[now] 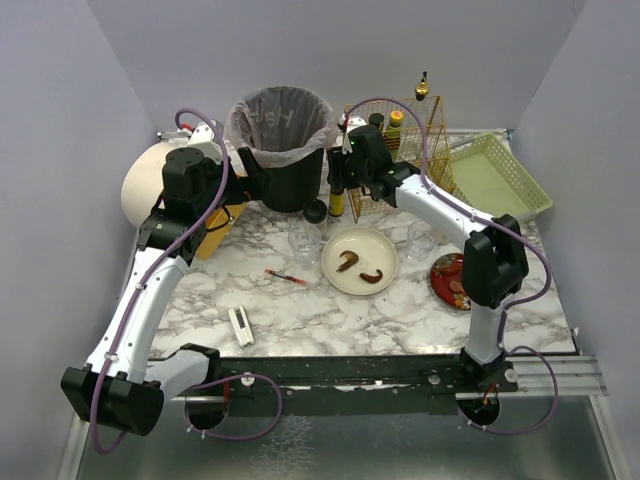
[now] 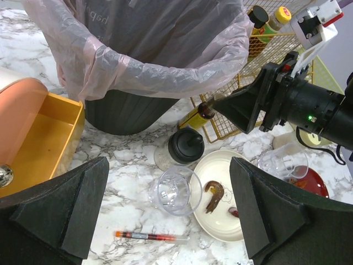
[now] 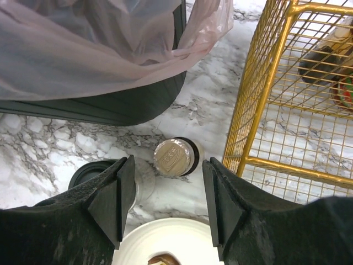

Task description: Clear the kitchen counter

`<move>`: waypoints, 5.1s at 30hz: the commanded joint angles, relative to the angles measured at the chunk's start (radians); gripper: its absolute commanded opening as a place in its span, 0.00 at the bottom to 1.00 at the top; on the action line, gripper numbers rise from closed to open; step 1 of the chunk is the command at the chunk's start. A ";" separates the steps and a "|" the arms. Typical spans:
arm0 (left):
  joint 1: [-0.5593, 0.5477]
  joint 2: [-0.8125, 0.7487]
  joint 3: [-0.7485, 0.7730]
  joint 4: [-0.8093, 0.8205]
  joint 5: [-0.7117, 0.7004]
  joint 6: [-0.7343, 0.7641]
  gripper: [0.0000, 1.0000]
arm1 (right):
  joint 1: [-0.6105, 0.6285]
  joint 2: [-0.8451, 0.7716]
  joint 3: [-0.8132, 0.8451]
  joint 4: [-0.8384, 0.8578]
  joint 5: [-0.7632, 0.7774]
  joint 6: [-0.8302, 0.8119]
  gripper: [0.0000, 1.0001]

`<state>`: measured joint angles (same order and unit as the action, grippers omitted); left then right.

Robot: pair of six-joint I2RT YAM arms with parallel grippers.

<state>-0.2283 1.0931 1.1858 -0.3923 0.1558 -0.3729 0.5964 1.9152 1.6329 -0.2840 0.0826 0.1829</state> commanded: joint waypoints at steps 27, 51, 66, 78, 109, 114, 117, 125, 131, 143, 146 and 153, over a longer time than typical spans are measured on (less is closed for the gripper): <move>0.007 -0.022 -0.019 -0.009 0.008 0.008 0.99 | 0.002 0.063 0.049 0.017 0.007 -0.034 0.26; 0.007 0.014 0.043 -0.041 -0.004 0.039 0.99 | -0.248 -0.299 0.057 -0.167 -0.039 -0.024 0.00; 0.007 0.018 0.065 -0.055 0.096 0.084 0.99 | -0.437 -0.223 0.176 -0.127 0.056 -0.078 0.00; 0.007 0.016 0.062 -0.055 0.164 0.102 0.99 | -0.483 -0.103 0.237 -0.081 0.003 -0.114 0.00; 0.006 0.008 0.028 -0.041 0.191 0.092 0.99 | -0.484 0.081 0.166 -0.061 -0.030 -0.174 0.03; 0.007 0.014 0.025 -0.032 0.191 0.086 0.99 | -0.484 0.102 0.174 -0.080 -0.029 -0.174 0.18; 0.007 0.014 0.018 -0.027 0.192 0.083 0.99 | -0.484 0.105 0.165 -0.080 -0.029 -0.174 0.27; 0.007 0.018 0.006 -0.010 0.196 0.079 0.99 | -0.484 0.086 0.172 -0.079 -0.039 -0.174 0.62; 0.007 0.025 -0.002 -0.002 0.200 0.063 0.99 | -0.484 0.044 0.194 -0.095 -0.050 -0.171 0.68; 0.006 0.047 -0.019 0.037 0.181 0.033 0.99 | -0.484 -0.199 0.040 -0.093 -0.042 -0.028 0.71; 0.007 0.072 -0.012 0.048 0.172 0.022 0.99 | -0.484 -0.267 -0.001 -0.159 -0.019 0.034 0.72; 0.007 0.072 -0.045 0.102 0.169 -0.023 0.99 | -0.484 -0.454 -0.219 -0.235 0.026 0.156 0.79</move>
<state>-0.2283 1.1770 1.1740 -0.3580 0.3283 -0.3576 0.1177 1.5383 1.5219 -0.4267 0.0696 0.2359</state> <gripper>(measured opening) 0.990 0.779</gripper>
